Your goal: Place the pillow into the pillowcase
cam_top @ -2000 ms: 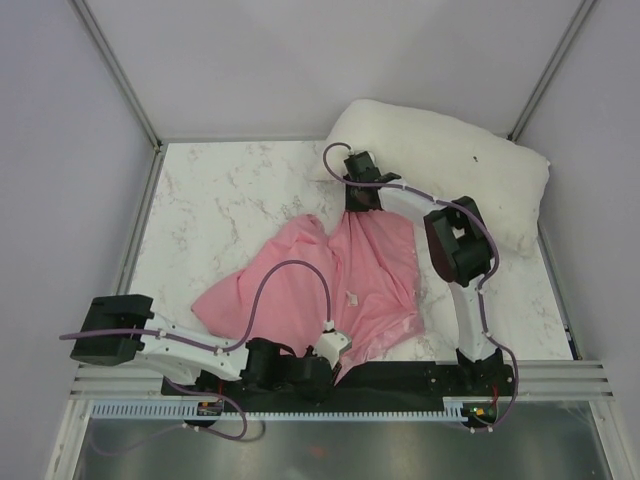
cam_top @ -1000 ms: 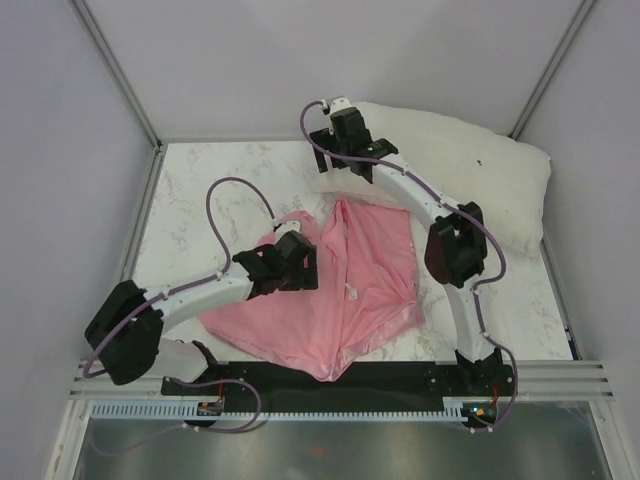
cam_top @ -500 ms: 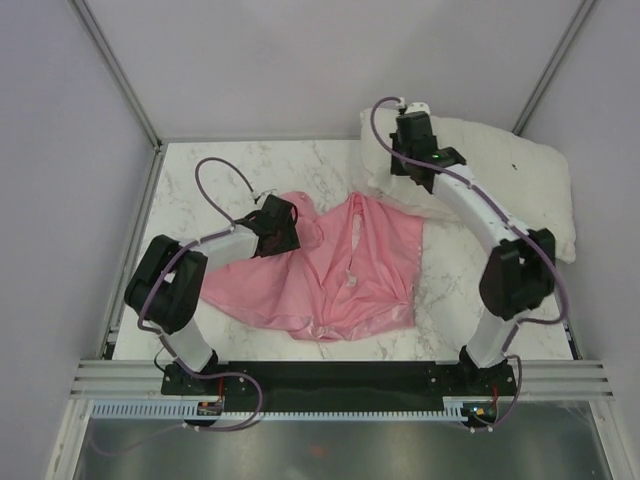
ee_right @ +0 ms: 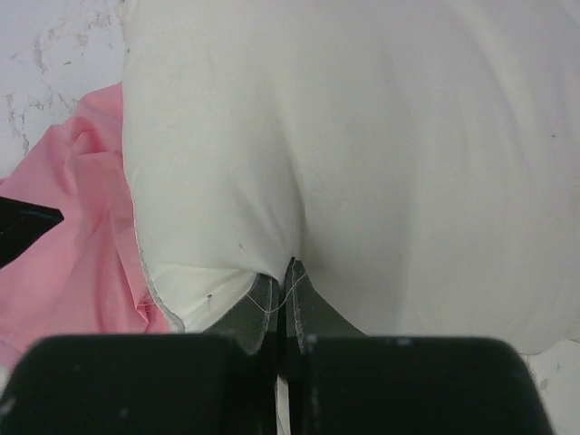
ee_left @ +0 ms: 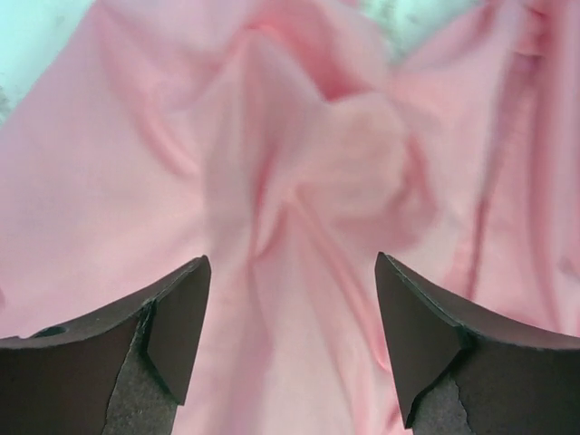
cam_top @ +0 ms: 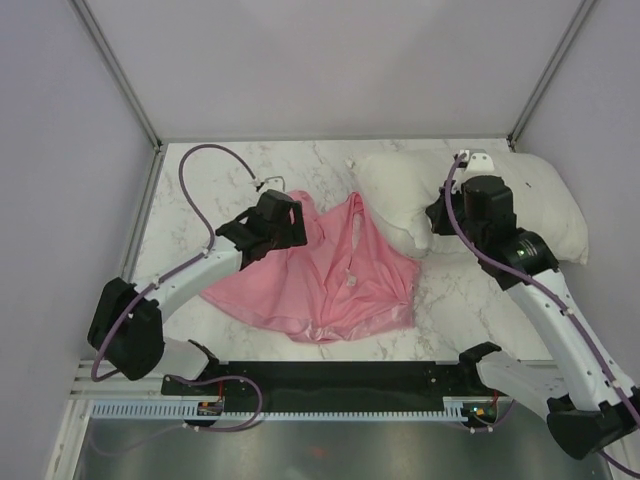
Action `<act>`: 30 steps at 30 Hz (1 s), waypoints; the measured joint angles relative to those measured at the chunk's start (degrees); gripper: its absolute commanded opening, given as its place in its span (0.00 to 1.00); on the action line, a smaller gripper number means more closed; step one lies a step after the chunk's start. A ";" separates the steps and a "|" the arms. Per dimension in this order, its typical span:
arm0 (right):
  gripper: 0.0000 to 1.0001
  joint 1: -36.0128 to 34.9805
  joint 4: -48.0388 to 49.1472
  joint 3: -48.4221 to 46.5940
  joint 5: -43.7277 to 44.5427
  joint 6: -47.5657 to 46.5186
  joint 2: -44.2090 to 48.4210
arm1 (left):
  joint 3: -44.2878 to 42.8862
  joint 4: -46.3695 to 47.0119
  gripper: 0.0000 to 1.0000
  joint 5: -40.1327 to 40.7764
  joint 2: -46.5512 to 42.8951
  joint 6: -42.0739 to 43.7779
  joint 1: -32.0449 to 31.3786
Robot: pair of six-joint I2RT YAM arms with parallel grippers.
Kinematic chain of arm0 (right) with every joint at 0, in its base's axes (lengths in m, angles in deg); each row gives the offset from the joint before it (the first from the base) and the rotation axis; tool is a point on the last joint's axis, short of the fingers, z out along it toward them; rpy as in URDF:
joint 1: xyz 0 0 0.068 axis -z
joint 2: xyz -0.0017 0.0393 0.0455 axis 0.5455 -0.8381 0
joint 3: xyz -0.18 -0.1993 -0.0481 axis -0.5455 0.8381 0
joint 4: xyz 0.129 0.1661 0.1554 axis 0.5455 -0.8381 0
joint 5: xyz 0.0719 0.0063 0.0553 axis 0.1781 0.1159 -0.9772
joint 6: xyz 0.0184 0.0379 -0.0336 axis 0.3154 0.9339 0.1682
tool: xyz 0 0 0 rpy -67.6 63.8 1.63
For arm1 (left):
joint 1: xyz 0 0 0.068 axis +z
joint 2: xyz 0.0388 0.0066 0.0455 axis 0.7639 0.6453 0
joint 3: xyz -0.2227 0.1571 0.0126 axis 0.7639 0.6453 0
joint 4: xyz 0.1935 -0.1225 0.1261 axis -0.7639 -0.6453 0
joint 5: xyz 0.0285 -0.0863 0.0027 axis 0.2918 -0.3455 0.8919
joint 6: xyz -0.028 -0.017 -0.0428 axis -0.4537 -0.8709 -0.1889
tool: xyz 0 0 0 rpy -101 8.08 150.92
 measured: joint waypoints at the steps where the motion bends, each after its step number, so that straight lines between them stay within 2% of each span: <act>1: 0.02 0.00 -1.38 0.13 0.07 0.07 1.73 | -0.85 -1.18 0.82 -0.09 -1.09 0.24 -1.70; 6: 0.00 0.00 -5.11 0.13 1.46 0.66 6.86 | -6.86 -2.89 0.82 -2.86 0.63 0.83 -8.00; 12: 0.00 -0.02 -6.69 0.13 3.02 2.03 7.19 | -13.27 -2.23 0.82 -7.32 15.32 0.92 -8.83; 13: 0.00 -0.04 -6.78 0.13 3.26 2.10 7.39 | -14.16 -2.25 0.65 -7.34 18.12 0.94 -8.83; 15: 0.00 -0.04 -6.84 0.13 3.48 2.12 7.85 | -15.50 -2.62 0.47 -7.08 22.43 1.22 -8.79; 16: 0.00 -0.04 -6.91 0.13 3.50 2.10 8.00 | -16.06 -2.73 0.29 -6.69 24.24 1.55 -8.63; 19: 0.00 -0.04 -7.54 0.13 2.23 1.64 8.04 | -16.39 -4.04 0.03 -6.08 25.99 2.34 -8.07; 23: 0.00 0.02 -9.66 0.26 -2.93 0.66 8.09 | -16.00 -4.17 0.02 -6.75 23.58 2.78 -5.88; 26: 0.02 0.02 -11.78 0.83 -7.50 0.07 9.55 | -15.21 -4.04 0.02 -10.03 19.45 2.99 -1.95; 28: 0.13 0.09 -13.84 1.01 -9.35 -0.52 11.26 | -14.82 -3.98 0.02 -11.91 16.72 3.15 0.74; 29: 0.44 0.13 -14.47 1.18 -10.12 -0.92 12.24 | -14.64 -3.78 0.02 -12.83 15.45 3.23 2.12; 30: 0.58 0.13 -14.93 1.55 -10.93 -1.22 12.98 | -14.49 -3.76 0.02 -13.44 14.27 3.34 3.19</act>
